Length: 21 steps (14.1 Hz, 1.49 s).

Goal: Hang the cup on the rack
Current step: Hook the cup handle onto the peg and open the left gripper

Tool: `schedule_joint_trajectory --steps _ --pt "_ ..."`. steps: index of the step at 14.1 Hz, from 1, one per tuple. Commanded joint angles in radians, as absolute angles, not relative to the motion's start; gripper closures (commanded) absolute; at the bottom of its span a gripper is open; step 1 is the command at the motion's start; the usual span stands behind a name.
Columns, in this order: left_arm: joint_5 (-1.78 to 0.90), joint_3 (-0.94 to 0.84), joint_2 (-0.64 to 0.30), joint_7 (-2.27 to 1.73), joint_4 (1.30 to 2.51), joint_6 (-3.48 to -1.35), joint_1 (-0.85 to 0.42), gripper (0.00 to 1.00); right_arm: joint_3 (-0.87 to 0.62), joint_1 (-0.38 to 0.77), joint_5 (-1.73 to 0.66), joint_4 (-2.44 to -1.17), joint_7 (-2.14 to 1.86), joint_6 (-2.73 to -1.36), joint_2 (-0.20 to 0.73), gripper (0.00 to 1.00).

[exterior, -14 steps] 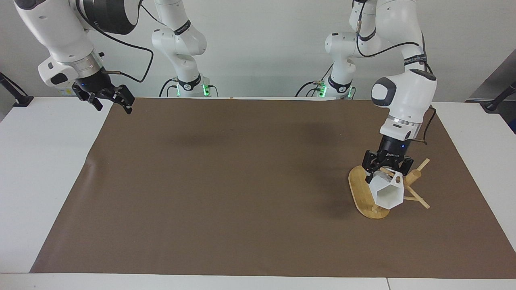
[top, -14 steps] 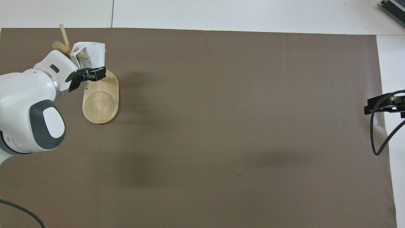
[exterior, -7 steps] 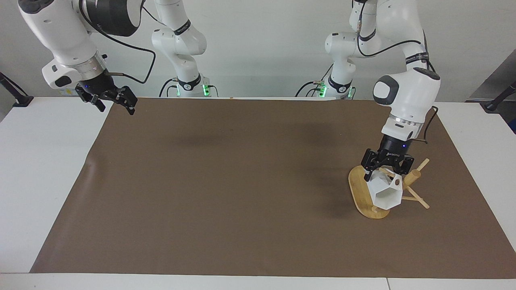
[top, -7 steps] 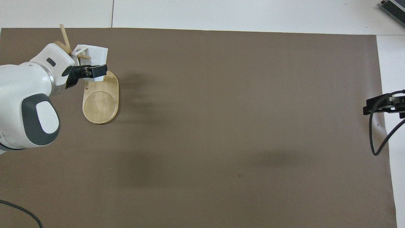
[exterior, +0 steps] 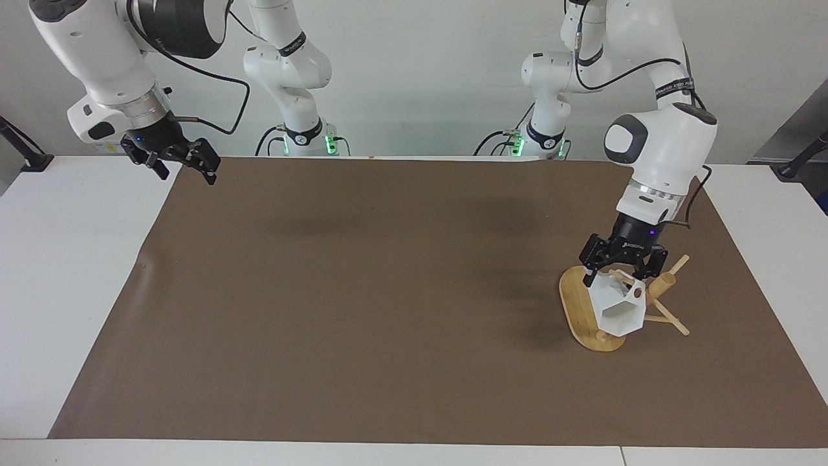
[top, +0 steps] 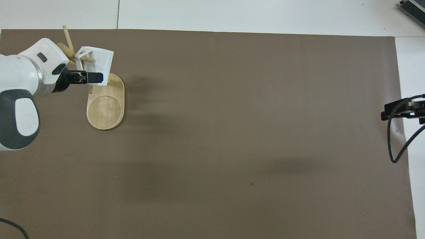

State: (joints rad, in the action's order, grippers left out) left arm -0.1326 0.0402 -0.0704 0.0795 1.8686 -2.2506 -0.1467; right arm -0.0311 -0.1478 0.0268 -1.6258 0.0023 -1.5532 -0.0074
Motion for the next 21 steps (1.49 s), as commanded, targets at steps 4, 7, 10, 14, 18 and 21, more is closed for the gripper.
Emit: schedule_joint_trajectory --steps 4,7,10,14,18,21 --pt "0.008 0.038 0.050 0.028 1.784 -1.881 -0.144 0.00 -0.031 -0.152 0.009 -1.646 -0.023 -1.569 -0.021 0.00" --pt "0.011 0.037 0.043 0.031 1.659 -1.673 -0.144 0.00 -0.031 -0.150 0.009 -1.646 -0.021 -1.569 -0.021 0.00" --pt "0.017 0.037 0.028 0.032 1.582 -1.573 -0.143 0.00 -0.031 -0.150 0.009 -1.646 -0.021 -1.569 -0.020 0.00" --pt "0.011 0.034 0.002 0.032 1.506 -1.491 -0.144 0.00 -0.031 -0.152 0.009 -1.646 -0.023 -1.569 -0.021 0.00" --pt "0.002 0.031 0.028 0.031 1.549 -1.493 -0.152 0.00 -0.031 -0.152 0.009 -1.646 -0.021 -1.569 -0.021 0.00" --pt "0.002 0.026 0.034 0.043 1.554 -1.462 -0.160 0.00 -0.031 -0.150 0.009 -1.646 -0.021 -1.569 -0.021 0.00"
